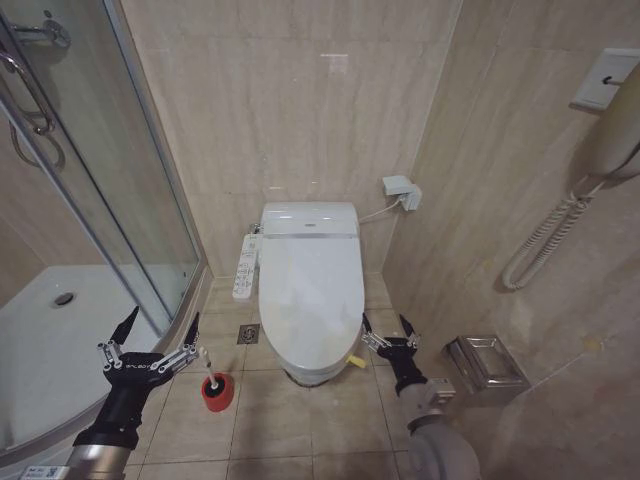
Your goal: Open the toilet lid, clean the toilet bowl with a toilet brush, close the toilet lid, and flush.
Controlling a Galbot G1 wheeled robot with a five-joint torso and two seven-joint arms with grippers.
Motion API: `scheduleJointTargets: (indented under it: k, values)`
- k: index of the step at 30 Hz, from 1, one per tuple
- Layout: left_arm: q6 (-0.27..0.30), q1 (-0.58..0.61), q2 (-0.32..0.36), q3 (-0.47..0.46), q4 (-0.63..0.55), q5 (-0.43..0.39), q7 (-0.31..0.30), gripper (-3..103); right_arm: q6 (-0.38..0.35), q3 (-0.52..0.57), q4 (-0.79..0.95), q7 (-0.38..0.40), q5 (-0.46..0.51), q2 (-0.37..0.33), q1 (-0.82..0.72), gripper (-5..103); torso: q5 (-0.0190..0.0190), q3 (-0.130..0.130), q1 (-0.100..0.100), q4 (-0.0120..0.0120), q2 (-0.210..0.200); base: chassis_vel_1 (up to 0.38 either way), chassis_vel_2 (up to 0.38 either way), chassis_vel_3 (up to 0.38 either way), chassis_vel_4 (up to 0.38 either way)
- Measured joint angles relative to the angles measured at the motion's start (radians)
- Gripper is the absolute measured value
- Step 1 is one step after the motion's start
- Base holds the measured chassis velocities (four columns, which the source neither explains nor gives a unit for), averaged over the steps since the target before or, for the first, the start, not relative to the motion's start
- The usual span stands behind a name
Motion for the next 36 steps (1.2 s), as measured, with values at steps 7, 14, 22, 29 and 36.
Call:
scheduleJointTargets:
  k: [7,14,22,29,36]
  values:
    - [0.0,0.0,0.0,0.0,0.0,0.0,0.0,100,0.003,-0.003,-0.004,0.001,-0.015,0.004,-0.001,100,-0.0001,0.0,0.0,0.0,0.0,0.0,0.0,0.0,0.0]
    - [0.0,0.0,0.0,0.0,0.0,0.0,0.0,100,0.006,-0.003,-0.008,0.003,-0.021,0.005,-0.003,100,0.0,0.0,0.0,0.0001,0.0,0.033,0.039,-0.034,-0.032]
    - [0.0,0.0,0.0,0.0,0.0,0.0,0.0,100,0.035,-0.003,-0.027,0.007,-0.006,0.007,0.005,100,-0.0001,0.0,0.0,0.0001,0.0,0.068,0.058,-0.051,-0.058]
    - [0.0,0.0,0.0,0.0,0.0,0.0,0.0,100,0.054,0.01,-0.047,0.007,0.021,0.002,0.013,100,0.0,0.0,0.0,0.0,0.0,0.006,0.007,-0.005,-0.008]
    - [0.0,0.0,0.0,0.0,0.0,0.0,0.0,100,0.058,0.011,-0.051,0.005,0.028,0.0,0.019,100,0.0,0.0,0.0,0.0003,0.0,-0.026,0.017,0.028,-0.019]
